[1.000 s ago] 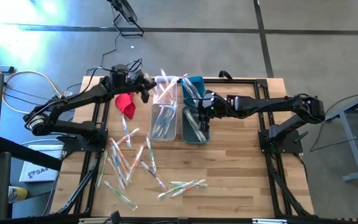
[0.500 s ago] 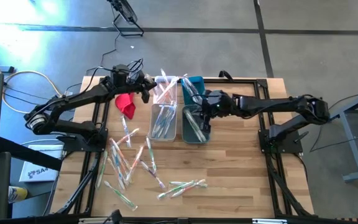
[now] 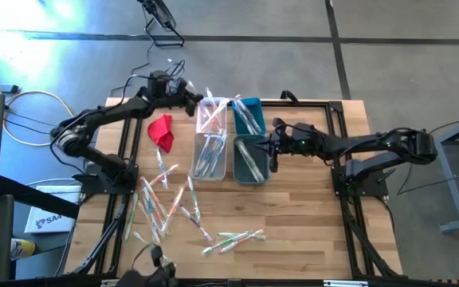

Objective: Pick & Place Toothbrushes
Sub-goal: Put the orange toothbrush into the transparent bin

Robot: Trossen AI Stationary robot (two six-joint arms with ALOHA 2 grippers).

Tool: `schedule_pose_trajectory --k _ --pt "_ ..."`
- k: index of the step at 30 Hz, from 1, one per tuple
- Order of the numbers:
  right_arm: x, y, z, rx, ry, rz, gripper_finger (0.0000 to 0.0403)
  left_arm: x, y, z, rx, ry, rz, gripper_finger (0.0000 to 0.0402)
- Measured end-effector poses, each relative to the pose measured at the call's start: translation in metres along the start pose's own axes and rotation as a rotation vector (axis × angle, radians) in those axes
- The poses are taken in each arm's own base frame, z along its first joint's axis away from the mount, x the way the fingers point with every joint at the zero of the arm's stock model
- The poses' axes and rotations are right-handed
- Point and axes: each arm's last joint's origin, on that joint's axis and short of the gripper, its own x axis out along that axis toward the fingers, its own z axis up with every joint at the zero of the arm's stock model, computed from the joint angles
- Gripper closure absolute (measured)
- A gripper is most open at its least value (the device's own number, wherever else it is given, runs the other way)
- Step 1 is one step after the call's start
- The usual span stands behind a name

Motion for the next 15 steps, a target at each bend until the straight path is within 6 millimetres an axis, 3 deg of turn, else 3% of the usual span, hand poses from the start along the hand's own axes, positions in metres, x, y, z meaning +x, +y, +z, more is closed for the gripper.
schedule_pose_trajectory --k 8,15 --pt "-0.005 0.002 -0.022 0.032 0.029 0.002 0.0399 0.025 0.023 0.005 -0.076 0.096 0.005 0.038" --pt "-0.005 0.002 -0.023 0.032 0.031 0.007 0.0399 0.042 0.035 -0.005 -0.103 0.163 0.082 0.038"
